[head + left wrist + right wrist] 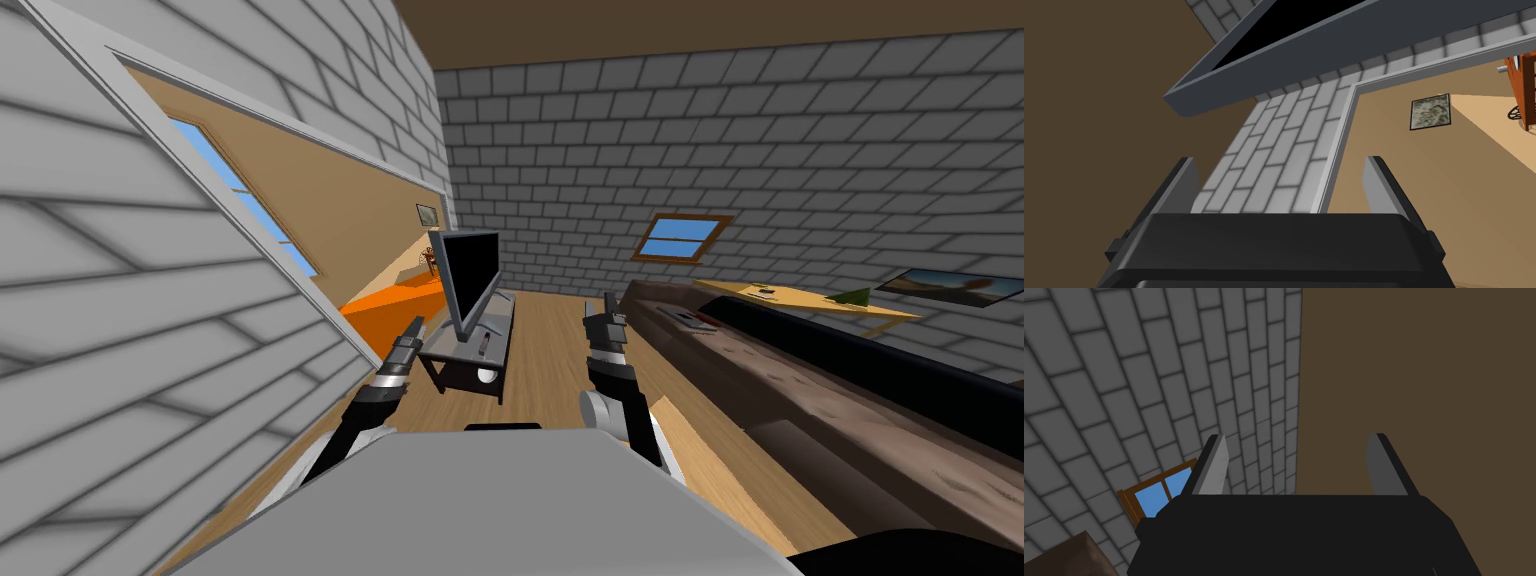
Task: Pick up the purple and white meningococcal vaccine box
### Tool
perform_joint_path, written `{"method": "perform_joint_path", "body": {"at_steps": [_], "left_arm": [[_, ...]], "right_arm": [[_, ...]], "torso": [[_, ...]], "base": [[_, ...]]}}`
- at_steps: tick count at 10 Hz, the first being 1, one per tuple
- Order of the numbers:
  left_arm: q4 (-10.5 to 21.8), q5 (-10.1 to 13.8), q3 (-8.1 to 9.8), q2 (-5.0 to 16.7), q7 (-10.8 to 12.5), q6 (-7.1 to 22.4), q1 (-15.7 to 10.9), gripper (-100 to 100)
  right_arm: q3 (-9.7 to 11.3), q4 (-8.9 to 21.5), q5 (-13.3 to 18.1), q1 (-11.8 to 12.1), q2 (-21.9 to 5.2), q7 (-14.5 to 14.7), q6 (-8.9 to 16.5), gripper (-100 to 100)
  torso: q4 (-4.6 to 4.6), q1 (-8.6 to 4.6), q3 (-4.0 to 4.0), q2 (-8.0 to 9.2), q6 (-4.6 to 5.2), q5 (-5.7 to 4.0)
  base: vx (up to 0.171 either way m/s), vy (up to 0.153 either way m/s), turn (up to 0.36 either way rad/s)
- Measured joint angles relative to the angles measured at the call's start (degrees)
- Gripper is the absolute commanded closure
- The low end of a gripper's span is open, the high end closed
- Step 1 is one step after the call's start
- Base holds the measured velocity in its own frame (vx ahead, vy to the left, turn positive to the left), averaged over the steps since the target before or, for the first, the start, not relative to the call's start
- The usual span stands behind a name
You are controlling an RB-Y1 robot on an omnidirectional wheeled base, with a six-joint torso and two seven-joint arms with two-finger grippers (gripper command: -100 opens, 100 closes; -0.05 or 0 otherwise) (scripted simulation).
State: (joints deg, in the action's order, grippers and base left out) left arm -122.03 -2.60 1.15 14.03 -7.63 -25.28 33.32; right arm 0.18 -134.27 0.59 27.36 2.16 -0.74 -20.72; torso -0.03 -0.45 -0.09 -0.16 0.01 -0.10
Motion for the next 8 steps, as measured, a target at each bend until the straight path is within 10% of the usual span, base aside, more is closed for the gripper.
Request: {"method": "perform_joint_path", "body": {"at_steps": [8], "left_arm": [[8.2, 0.6, -3.54, 13.1, -3.6, 9.0, 6.5, -100]], "right_arm": [[0.0, 0.0, 0.0, 0.0, 0.0, 0.0, 0.0, 0]], "torso": [[-0.04, -0.32, -0.09, -0.15, 0.0, -0.08]], "base": [[0.062, -0.162, -0.004]]}}
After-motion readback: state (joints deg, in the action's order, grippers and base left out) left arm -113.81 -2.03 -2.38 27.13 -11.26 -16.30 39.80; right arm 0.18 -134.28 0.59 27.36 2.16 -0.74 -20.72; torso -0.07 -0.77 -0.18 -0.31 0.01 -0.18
